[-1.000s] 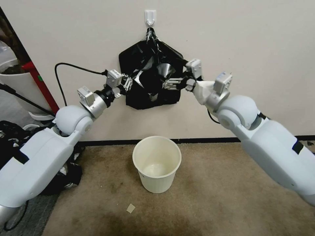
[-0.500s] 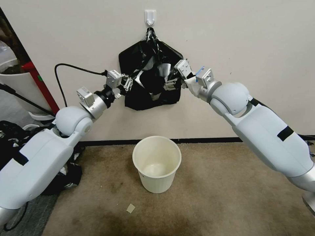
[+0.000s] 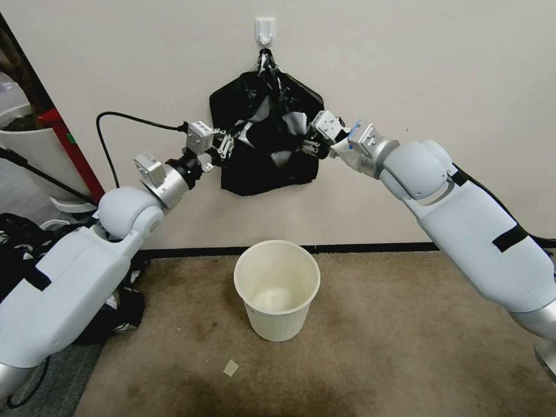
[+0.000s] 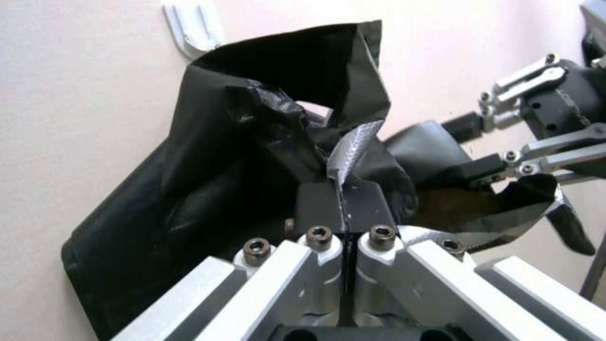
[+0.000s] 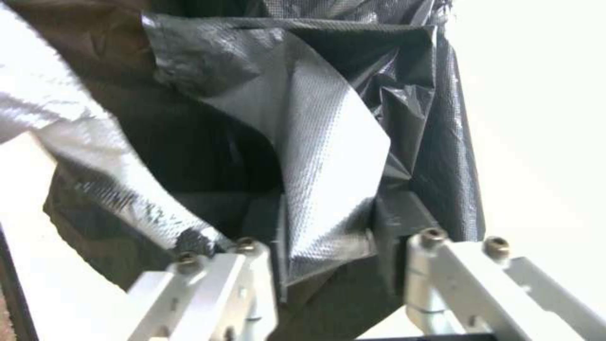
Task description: Place a trash bag onto the trash bin.
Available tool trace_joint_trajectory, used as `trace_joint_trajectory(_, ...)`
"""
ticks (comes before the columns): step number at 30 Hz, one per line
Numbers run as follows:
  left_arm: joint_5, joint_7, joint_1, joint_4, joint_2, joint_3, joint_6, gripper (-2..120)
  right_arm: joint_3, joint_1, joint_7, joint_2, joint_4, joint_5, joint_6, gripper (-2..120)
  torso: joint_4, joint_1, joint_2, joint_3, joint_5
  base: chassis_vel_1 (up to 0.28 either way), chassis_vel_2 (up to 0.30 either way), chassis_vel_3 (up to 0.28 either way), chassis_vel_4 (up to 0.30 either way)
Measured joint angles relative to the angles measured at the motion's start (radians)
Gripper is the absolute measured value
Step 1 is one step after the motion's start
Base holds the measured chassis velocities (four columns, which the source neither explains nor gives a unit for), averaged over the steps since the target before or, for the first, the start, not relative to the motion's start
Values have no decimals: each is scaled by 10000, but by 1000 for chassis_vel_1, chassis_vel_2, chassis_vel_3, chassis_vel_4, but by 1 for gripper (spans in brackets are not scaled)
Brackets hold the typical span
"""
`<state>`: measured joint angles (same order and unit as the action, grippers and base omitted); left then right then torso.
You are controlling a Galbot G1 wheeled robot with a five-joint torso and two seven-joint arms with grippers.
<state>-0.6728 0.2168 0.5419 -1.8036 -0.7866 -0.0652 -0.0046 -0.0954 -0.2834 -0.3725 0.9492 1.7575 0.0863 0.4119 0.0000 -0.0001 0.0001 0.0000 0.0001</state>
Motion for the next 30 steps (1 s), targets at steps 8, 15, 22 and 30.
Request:
trace_joint_trajectory(8, 26, -154, 600, -254, -132, -432, -6, 0, 615, -1568, 1290, -218, 855, 1494, -401, 0, 0, 0, -1, 0, -1, 0, 0, 0, 0)
trace_joint_trajectory(15, 86, -450, 1938, -1026, -351, -1535, -28, 0, 1156, -3766, 4780, -18, 2503, 6500, 257, 0, 1, 0, 0, 0, 1, 0, 0, 0, 0)
trace_joint_trajectory(22, 370, -538, 4014, -2110, -810, -3005, -25, 0, 2538, -6519, 5949, 958, 4558, 8047, 70, 0, 0, -1, 0, -2, -1, 0, 0, 0, 0)
trace_joint_trajectory(30, 430, -537, 5656, -2993, -1273, -3853, -28, 0, 3476, -8923, 5415, 2184, 5771, 7774, -245, 0, -1, 0, 1, -1, -1, 0, 0, 0, 0)
